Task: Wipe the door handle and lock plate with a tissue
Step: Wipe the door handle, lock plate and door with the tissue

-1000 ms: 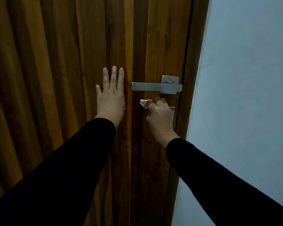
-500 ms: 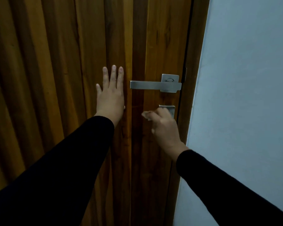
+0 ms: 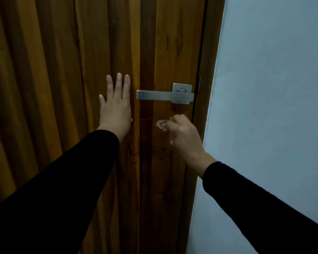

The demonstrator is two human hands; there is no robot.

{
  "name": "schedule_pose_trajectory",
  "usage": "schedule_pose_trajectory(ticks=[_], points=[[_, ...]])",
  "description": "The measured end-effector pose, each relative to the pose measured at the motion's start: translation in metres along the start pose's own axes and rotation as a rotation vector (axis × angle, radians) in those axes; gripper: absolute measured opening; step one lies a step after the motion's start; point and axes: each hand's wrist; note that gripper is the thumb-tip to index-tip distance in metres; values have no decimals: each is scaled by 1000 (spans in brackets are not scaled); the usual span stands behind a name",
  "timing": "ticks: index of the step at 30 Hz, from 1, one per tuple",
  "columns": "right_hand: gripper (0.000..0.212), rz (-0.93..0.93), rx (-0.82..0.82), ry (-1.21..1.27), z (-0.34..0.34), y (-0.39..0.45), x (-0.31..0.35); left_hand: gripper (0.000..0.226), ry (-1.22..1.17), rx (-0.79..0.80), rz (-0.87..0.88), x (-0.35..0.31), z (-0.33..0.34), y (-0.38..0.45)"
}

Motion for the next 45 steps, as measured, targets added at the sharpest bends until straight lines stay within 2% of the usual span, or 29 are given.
schedule_pose_trajectory(ticks=[2, 4, 15, 19, 20, 22, 26, 32, 37, 41, 45], points=[[13, 53, -23, -5, -3, 6, -6, 115, 8, -6, -6, -1, 0, 0], [14, 70, 31, -60, 1, 4, -9, 115, 6, -4, -9, -2, 0, -1], [14, 36, 103, -88, 17, -20, -6, 115, 11, 3, 1, 0, 0, 0], [25, 5, 358, -95, 10, -26, -13, 115, 8, 2, -3, -1, 0, -1], [27, 26, 380, -70, 6, -27, -17, 115, 9, 1, -5, -1, 1, -1], [31, 50, 308, -20, -7, -25, -24, 115, 7, 0, -5, -1, 1, 0], [34, -46, 149, -144, -19, -6, -33, 115, -8, 9, -5, -2, 0, -1], [21, -214, 156, -169, -16, 13, -45, 116, -5, 3, -4, -1, 2, -1], [22, -321, 130, -205, -9, 11, -58, 115, 13, 4, -2, -1, 2, 0], [20, -300, 61, -203, -6, 6, -64, 115, 7, 6, -11, -2, 1, 0], [22, -173, -5, -181, -1, -4, -64, 115, -5, 14, -13, -1, 1, 0]])
Point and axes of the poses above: each hand's wrist, its own y-axis towards the middle knuckle, its own z-axis out of the palm, x = y × z, and after that the axes turned 14 degrees about -y, right-handed
